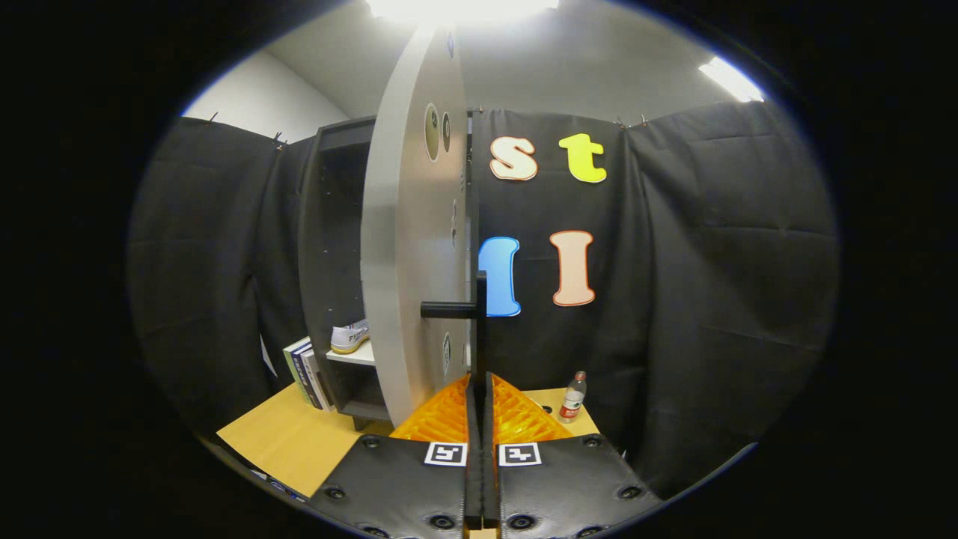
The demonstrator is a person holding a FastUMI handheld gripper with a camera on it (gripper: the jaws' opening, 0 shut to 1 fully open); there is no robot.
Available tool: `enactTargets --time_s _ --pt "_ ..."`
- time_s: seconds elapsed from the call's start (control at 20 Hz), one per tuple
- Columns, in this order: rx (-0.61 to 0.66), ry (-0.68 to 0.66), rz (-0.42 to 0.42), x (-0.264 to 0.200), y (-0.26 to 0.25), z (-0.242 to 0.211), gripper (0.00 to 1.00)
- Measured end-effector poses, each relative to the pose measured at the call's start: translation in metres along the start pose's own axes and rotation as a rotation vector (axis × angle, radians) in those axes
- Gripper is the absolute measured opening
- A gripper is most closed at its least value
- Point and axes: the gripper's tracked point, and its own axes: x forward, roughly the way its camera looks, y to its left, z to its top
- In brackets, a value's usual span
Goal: Open the shoe cabinet door, grab the shoes and put them into the shoe cabinet, then close the shoe cabinet door.
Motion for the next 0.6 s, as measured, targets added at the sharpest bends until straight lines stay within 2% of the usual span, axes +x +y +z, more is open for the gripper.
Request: enactTargets --time_s 0.1,0.2,0.3,0.4,0.6 --pt "0.031 0.0 -0.019 -0.001 -0.005 0.0 0.02" --pt "0.071 0.0 0.011 -0.002 0.008 -0.001 0.02" --pt "0.036 -0.009 0.023 -0.003 0.005 0.0 0.01" --pt "-0.001 -0.013 0.0 -0.005 -0.006 -0.001 0.02" --pt "0.008 -0.008 0.002 -0.01 0.001 -0.005 0.02"
